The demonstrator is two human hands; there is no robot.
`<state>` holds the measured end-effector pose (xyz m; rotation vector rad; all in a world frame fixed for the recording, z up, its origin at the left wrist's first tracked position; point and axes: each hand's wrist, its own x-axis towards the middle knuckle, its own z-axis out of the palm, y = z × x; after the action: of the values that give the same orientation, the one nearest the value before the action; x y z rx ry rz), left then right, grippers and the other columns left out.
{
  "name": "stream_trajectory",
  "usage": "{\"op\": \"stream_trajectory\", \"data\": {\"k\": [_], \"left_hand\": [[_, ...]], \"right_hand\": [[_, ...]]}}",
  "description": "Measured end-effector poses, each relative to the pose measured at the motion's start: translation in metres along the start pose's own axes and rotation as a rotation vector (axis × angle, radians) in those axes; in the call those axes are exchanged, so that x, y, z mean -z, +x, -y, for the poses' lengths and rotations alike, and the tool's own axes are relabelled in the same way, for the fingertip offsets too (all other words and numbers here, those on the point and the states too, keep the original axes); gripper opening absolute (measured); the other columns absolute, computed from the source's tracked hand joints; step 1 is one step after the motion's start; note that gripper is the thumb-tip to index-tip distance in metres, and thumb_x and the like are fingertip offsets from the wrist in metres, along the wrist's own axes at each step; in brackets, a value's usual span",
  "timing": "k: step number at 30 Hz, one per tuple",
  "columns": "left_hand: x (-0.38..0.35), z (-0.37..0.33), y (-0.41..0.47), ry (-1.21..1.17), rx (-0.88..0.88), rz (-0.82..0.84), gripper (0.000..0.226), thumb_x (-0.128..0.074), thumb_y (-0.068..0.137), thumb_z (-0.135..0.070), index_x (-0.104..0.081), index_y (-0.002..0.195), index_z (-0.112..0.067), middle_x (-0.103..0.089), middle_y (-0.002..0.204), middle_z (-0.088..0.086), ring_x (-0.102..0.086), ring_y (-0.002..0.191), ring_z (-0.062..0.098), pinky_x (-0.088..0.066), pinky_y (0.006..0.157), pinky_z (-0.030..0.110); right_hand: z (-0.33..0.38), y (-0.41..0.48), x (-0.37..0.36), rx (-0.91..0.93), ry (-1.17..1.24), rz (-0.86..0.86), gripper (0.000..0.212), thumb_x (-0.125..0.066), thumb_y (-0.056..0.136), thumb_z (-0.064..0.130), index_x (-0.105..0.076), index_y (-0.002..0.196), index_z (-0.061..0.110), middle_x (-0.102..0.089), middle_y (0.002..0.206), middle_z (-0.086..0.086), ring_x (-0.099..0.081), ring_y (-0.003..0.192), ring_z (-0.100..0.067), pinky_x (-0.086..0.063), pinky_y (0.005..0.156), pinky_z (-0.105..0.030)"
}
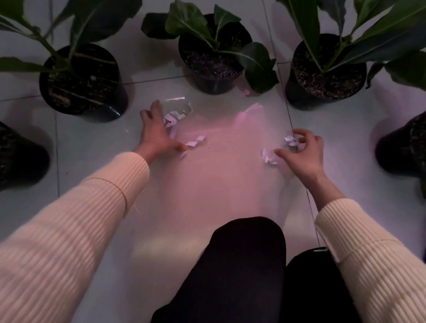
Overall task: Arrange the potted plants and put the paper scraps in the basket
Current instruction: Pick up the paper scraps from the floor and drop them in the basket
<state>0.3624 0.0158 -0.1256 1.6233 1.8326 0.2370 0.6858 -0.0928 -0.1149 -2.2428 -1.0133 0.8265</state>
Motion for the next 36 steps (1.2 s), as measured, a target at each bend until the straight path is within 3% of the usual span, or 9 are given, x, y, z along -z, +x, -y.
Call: {"op": "stream_trajectory", "data": {"k": [4, 9, 13, 17, 21, 27, 32, 36], "left_hand": [[0.006, -0.008, 0.017, 0.066, -0.023, 0.115, 0.142, -0.095, 0.035, -0.027, -0.007, 0.146, -0.026, -0.015, 0.140, 0.017, -0.034, 0.131, 0.035, -0.030, 0.110, 0.036], [0.000, -0.024, 0.025, 0.185, -0.080, 0.272, 0.145, -0.095, 0.033, -0.033, -0.005, 0.147, -0.032, -0.011, 0.142, 0.018, -0.034, 0.132, 0.039, -0.031, 0.112, 0.039], [-0.013, -0.035, 0.020, 0.230, -0.149, 0.315, 0.139, -0.094, 0.031, -0.038, -0.014, 0.145, -0.033, -0.016, 0.137, 0.016, -0.037, 0.128, 0.038, -0.033, 0.111, 0.038], [-0.022, -0.045, 0.011, 0.224, -0.213, 0.272, 0.117, -0.091, 0.040, -0.039, -0.033, 0.140, -0.023, -0.027, 0.132, 0.015, -0.044, 0.120, 0.036, -0.040, 0.105, 0.037], [-0.029, -0.050, 0.004, 0.156, -0.269, 0.229, 0.082, -0.086, 0.055, -0.034, -0.051, 0.127, -0.016, -0.041, 0.122, 0.015, -0.052, 0.106, 0.032, -0.045, 0.094, 0.032], [-0.037, -0.052, -0.009, 0.142, -0.320, 0.156, 0.028, -0.072, 0.074, -0.020, -0.066, 0.098, -0.008, -0.057, 0.102, 0.018, -0.057, 0.093, 0.032, -0.037, 0.072, 0.027], [-0.046, -0.050, -0.023, 0.107, -0.314, 0.158, 0.011, -0.067, 0.076, -0.013, -0.069, 0.086, -0.008, -0.065, 0.092, 0.016, -0.060, 0.087, 0.031, -0.035, 0.068, 0.026], [-0.049, -0.046, -0.033, -0.018, -0.209, 0.146, 0.007, -0.070, 0.073, -0.013, -0.071, 0.079, -0.008, -0.069, 0.083, 0.011, -0.062, 0.081, 0.026, -0.036, 0.066, 0.023]], "right_hand": [[-0.004, 0.013, 0.003, -0.059, -0.077, 0.135, 0.090, -0.085, 0.056, 0.036, -0.043, 0.136, 0.029, -0.025, 0.120, 0.002, -0.042, 0.106, -0.011, -0.033, 0.097, -0.018], [0.000, 0.012, -0.001, -0.042, -0.117, 0.213, 0.082, -0.088, 0.053, 0.040, -0.052, 0.126, 0.027, -0.028, 0.119, 0.003, -0.042, 0.109, -0.010, -0.032, 0.098, -0.018], [0.007, 0.003, -0.011, 0.043, -0.174, 0.251, 0.078, -0.091, 0.053, 0.031, -0.054, 0.121, 0.023, -0.027, 0.117, 0.001, -0.042, 0.105, -0.012, -0.031, 0.097, -0.016], [0.012, -0.008, -0.024, 0.080, -0.171, 0.217, 0.064, -0.089, 0.055, 0.015, -0.061, 0.113, 0.016, -0.035, 0.111, -0.002, -0.045, 0.094, -0.013, -0.031, 0.082, -0.006], [0.015, -0.017, -0.034, 0.089, -0.172, 0.179, 0.040, -0.081, 0.065, 0.009, -0.068, 0.102, 0.013, -0.042, 0.103, -0.003, -0.053, 0.088, -0.018, -0.036, 0.077, -0.015], [0.019, -0.031, -0.045, 0.049, -0.218, 0.173, 0.018, -0.068, 0.078, 0.010, -0.074, 0.095, 0.013, -0.059, 0.101, -0.009, -0.059, 0.091, -0.023, -0.036, 0.075, -0.019], [0.025, -0.045, -0.054, -0.019, -0.224, 0.175, 0.014, -0.068, 0.081, 0.016, -0.077, 0.091, 0.016, -0.070, 0.098, -0.008, -0.064, 0.091, -0.021, -0.038, 0.074, -0.019], [0.029, -0.056, -0.056, -0.122, -0.141, 0.236, 0.016, -0.076, 0.076, 0.029, -0.078, 0.084, 0.015, -0.074, 0.086, -0.003, -0.065, 0.082, -0.015, -0.044, 0.076, -0.019]]}}
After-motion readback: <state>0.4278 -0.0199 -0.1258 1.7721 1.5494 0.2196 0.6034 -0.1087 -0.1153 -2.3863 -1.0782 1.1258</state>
